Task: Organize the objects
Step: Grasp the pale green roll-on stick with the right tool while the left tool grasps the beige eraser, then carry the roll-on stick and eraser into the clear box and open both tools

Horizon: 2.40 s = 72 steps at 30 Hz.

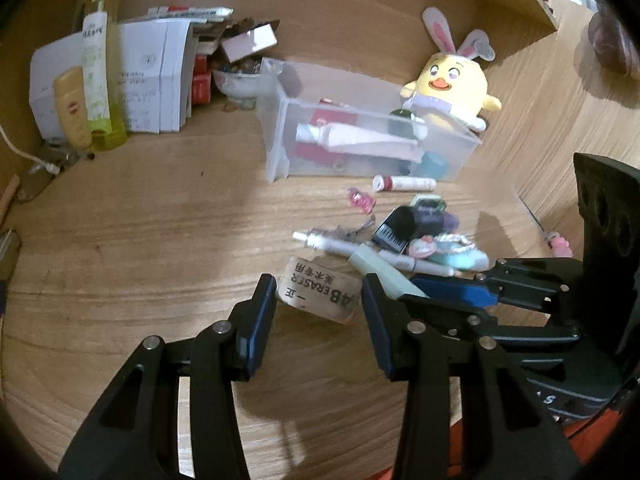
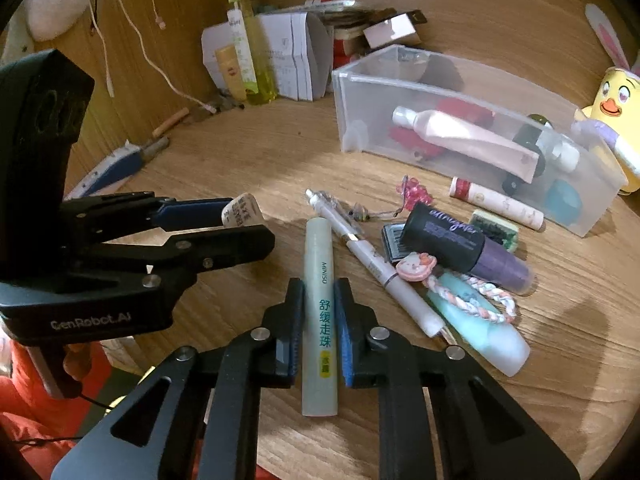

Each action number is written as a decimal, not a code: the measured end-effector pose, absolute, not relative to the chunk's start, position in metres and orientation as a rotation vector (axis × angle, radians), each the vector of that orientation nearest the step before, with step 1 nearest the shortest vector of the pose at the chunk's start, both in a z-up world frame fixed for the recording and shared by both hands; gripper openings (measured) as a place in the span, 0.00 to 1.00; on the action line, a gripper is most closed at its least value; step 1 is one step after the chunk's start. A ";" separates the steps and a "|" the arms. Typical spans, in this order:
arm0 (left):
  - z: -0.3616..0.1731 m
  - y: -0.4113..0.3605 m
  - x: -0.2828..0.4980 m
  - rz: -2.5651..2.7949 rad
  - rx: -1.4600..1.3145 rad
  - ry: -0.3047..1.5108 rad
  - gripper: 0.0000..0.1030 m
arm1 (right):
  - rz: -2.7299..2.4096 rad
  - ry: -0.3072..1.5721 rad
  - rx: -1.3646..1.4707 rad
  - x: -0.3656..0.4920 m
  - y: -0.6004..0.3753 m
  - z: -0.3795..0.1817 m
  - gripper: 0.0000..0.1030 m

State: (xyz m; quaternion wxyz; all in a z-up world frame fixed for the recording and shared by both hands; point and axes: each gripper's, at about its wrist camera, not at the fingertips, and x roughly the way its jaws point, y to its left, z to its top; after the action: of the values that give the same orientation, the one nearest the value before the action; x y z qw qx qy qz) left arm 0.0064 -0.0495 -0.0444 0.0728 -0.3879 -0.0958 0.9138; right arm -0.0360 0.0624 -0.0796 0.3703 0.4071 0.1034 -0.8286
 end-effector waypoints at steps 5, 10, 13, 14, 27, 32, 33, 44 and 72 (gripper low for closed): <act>-0.031 -0.043 -0.001 2.745 -1.112 -0.305 0.42 | -2.173 0.199 0.997 -0.040 0.078 -0.061 0.14; -0.019 -0.033 -0.015 2.739 -1.060 -0.319 0.42 | -2.245 0.138 0.954 -0.051 0.098 -0.044 0.14; -0.013 -0.027 -0.024 2.743 -1.042 -0.317 0.42 | -2.294 0.110 0.937 -0.062 0.112 -0.038 0.14; -0.011 -0.025 -0.028 2.745 -1.038 -0.317 0.42 | -2.310 0.104 0.931 -0.065 0.116 -0.036 0.14; 0.022 -0.019 -0.072 2.828 -0.957 -0.310 0.42 | -2.455 0.056 0.813 -0.112 0.159 0.001 0.14; 0.029 -0.018 -0.091 2.844 -0.949 -0.303 0.42 | -2.490 0.040 0.783 -0.133 0.170 0.012 0.14; 0.030 -0.017 -0.095 2.843 -0.950 -0.305 0.42 | -2.496 0.042 0.777 -0.136 0.171 0.013 0.14; 0.037 -0.014 -0.135 2.793 -0.990 -0.322 0.42 | -2.539 0.065 0.775 -0.185 0.172 0.022 0.14; -0.011 -0.008 -0.200 2.741 -1.232 -0.223 0.42 | -2.462 0.208 1.000 -0.250 0.133 -0.031 0.14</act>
State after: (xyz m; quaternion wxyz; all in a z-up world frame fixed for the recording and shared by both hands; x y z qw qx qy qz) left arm -0.1996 -0.0080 -0.0105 0.0642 -0.4081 -0.0740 0.9077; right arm -0.2499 0.1331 -0.0312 0.2360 0.3646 0.0758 -0.8976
